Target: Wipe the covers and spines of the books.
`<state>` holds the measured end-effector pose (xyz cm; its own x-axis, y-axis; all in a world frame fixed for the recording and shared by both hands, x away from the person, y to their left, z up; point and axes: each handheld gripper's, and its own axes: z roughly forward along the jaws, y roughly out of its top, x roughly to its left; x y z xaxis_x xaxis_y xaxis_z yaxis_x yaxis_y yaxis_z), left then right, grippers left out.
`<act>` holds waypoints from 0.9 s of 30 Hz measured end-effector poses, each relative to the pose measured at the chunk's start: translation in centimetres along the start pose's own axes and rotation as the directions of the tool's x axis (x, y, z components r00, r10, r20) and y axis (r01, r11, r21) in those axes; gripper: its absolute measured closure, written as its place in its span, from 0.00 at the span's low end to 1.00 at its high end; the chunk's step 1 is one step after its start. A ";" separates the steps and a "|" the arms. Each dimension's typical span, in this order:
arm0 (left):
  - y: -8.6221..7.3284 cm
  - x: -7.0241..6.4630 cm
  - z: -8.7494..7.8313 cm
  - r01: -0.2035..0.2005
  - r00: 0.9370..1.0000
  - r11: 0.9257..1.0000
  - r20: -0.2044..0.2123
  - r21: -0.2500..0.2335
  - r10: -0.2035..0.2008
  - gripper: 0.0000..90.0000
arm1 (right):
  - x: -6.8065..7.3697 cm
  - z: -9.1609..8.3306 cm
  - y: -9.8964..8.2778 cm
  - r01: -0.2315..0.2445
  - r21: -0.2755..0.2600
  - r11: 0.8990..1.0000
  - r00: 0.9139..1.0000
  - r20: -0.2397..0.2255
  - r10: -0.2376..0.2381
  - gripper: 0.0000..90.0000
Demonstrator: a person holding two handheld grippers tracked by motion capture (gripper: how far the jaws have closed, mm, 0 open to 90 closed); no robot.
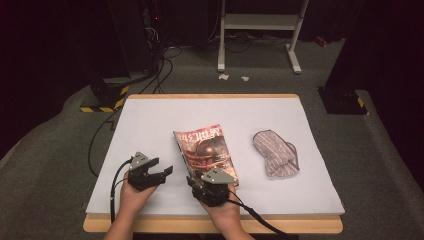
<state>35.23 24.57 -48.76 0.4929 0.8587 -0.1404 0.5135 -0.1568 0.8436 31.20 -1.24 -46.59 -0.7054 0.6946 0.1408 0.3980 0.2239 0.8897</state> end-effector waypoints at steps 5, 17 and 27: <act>0.0 0.1 0.0 -0.002 1.000 1.000 -0.010 0.006 0.002 0.33 | 0.7 0.5 -0.4 -0.007 0.019 1.000 0.998 -0.059 0.008 0.59; -0.1 -0.5 0.4 -0.014 1.000 1.000 0.015 0.025 0.013 0.33 | -0.7 0.0 -0.3 0.020 0.022 1.000 1.000 0.008 -0.020 0.54; -0.2 -2.5 1.2 -0.034 0.997 0.996 0.076 0.081 0.028 0.33 | -4.3 -1.8 -0.8 0.011 0.036 0.999 0.994 0.112 -0.015 0.53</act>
<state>34.76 21.88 -49.20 0.5589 0.8145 -0.1558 0.5515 -0.2247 0.8034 32.90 -5.65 -47.18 -0.6412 0.7634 0.0776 0.4109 0.2562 0.8750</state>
